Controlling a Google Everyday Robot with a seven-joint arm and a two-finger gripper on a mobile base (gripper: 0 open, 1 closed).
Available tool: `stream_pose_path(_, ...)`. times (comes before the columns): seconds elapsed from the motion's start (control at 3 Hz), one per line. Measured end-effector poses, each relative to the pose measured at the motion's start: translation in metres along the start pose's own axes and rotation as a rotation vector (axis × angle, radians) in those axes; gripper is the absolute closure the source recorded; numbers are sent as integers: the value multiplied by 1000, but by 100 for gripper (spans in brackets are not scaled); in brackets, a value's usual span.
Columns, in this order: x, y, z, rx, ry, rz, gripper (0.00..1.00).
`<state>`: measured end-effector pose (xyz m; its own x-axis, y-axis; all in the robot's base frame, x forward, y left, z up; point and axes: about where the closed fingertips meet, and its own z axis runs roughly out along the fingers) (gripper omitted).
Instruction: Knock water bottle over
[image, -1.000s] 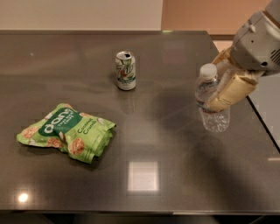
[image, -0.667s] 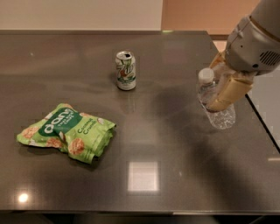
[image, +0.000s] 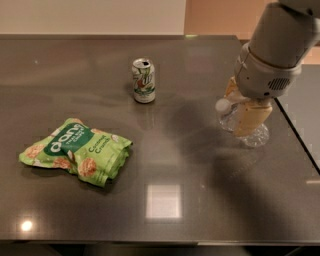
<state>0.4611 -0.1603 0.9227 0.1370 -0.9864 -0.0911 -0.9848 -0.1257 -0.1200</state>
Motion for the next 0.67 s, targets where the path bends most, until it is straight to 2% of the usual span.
stream_pose_path(0.33, -2, 2, 18, -15, 77, -70, 83)
stream_pose_path(0.67, -7, 4, 35, -38, 115, -116, 59)
